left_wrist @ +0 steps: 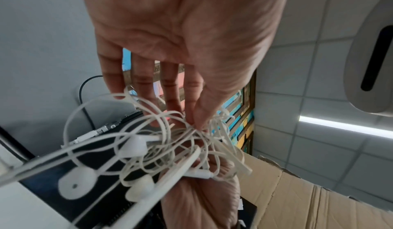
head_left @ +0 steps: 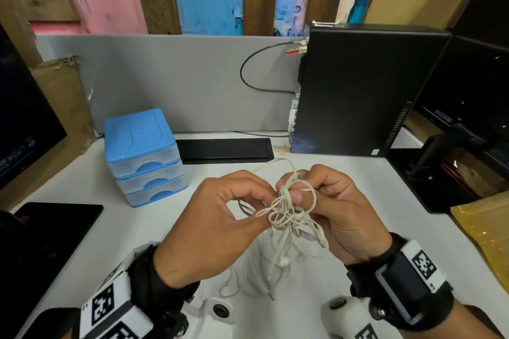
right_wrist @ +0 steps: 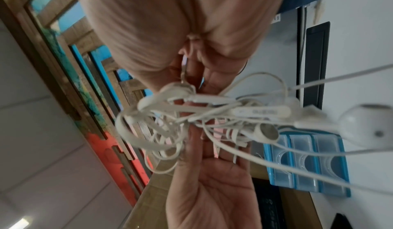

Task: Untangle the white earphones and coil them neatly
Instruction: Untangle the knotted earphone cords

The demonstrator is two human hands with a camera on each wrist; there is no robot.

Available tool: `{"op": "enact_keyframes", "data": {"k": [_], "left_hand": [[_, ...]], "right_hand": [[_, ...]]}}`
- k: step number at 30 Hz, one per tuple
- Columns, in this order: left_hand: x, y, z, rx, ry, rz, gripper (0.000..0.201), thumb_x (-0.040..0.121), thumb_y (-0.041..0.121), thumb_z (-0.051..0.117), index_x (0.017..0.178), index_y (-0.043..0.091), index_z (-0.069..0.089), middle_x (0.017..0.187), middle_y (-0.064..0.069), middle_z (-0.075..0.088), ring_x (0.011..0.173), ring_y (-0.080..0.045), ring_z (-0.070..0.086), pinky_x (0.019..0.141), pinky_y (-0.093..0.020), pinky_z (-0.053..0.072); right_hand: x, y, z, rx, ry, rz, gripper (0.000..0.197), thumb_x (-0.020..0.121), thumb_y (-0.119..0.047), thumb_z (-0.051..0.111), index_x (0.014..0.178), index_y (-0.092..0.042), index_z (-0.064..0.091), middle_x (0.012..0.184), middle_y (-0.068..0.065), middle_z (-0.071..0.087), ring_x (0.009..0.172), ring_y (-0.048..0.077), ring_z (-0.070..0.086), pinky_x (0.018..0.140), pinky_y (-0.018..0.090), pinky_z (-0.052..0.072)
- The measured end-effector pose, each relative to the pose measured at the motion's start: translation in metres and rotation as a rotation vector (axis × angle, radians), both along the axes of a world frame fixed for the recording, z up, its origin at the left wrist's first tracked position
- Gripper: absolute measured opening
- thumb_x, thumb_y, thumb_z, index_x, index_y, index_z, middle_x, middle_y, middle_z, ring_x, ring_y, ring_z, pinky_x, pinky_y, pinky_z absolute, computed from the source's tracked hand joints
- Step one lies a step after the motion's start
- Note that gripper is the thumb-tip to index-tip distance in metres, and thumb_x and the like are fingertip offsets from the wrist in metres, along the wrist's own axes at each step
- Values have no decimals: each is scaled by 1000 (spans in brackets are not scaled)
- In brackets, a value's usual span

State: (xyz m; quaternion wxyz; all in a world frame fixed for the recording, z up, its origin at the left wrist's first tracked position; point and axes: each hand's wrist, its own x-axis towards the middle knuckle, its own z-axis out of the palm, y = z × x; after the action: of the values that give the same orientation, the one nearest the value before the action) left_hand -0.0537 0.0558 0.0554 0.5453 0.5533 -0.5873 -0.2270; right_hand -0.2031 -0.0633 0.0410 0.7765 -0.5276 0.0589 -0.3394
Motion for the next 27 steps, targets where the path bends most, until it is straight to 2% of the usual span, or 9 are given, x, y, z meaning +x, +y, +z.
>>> {"op": "enact_keyframes", "data": {"k": [7, 10, 12, 15, 18, 20, 23, 25, 27], "left_hand": [[11, -1, -1, 141, 154, -165, 22, 88, 35, 64, 91, 13, 68, 94, -15, 69, 90, -33, 64, 89, -49, 51], [8, 2, 2, 170, 160, -221, 21, 99, 30, 51, 91, 12, 59, 86, -8, 63, 84, -15, 58, 82, -28, 49], [5, 3, 3, 149, 169, -177, 24, 99, 27, 43, 87, 10, 56, 81, -7, 61, 79, -15, 58, 78, -21, 48], [5, 1, 1, 82, 131, -37, 29, 99, 34, 40, 81, 16, 53, 74, -2, 59, 72, -20, 60, 72, -27, 51], [4, 0, -4, 52, -119, 117, 33, 103, 43, 33, 81, 24, 47, 70, -5, 51, 64, -25, 53, 62, -37, 48], [0, -1, -6, 50, -212, 135, 31, 103, 43, 33, 80, 26, 44, 64, -6, 47, 56, -21, 45, 52, -34, 43], [-2, -4, -12, 37, -274, 129, 29, 105, 43, 34, 83, 28, 46, 62, -6, 48, 51, -17, 45, 49, -36, 44], [-2, -5, -17, 25, -281, 188, 27, 105, 41, 34, 85, 27, 47, 65, -5, 51, 54, -20, 48, 53, -41, 47], [-1, -6, -17, 12, -270, 248, 25, 102, 41, 36, 83, 27, 45, 65, 2, 52, 55, -15, 48, 55, -37, 47]], "right_hand": [[-4, -2, 4, -17, -11, 67, 23, 66, -17, 89, 75, -9, 69, 92, 14, 73, 75, 22, 71, 68, 30, 58], [-7, -5, 4, 9, -19, 85, 26, 65, -15, 89, 76, -9, 65, 94, 16, 72, 76, 24, 70, 69, 33, 57], [-7, -11, 1, 27, 20, 38, 24, 67, -7, 82, 76, -5, 61, 87, 17, 71, 70, 24, 67, 63, 32, 55], [-3, -21, -10, -148, 321, -359, 6, 73, -1, 61, 71, -1, 56, 75, 11, 71, 63, 21, 60, 55, 29, 47], [2, -15, -14, -352, 405, -743, 18, 74, -24, 63, 73, -6, 63, 79, 7, 71, 72, 21, 64, 63, 36, 49], [2, -2, -5, -469, 302, -630, 23, 78, -32, 65, 84, -11, 72, 87, 1, 73, 84, 16, 69, 72, 34, 54], [0, 10, 8, -658, 333, -299, 20, 89, -15, 73, 108, -15, 72, 99, -2, 76, 97, 17, 71, 89, 31, 55], [-4, 6, 6, -642, 408, -171, 23, 88, -9, 74, 111, -13, 71, 86, 4, 76, 81, 12, 72, 86, 30, 56], [-6, 2, 2, -585, 461, -105, 17, 88, -9, 74, 104, -7, 72, 68, 11, 70, 60, 10, 63, 71, 28, 54]]}}
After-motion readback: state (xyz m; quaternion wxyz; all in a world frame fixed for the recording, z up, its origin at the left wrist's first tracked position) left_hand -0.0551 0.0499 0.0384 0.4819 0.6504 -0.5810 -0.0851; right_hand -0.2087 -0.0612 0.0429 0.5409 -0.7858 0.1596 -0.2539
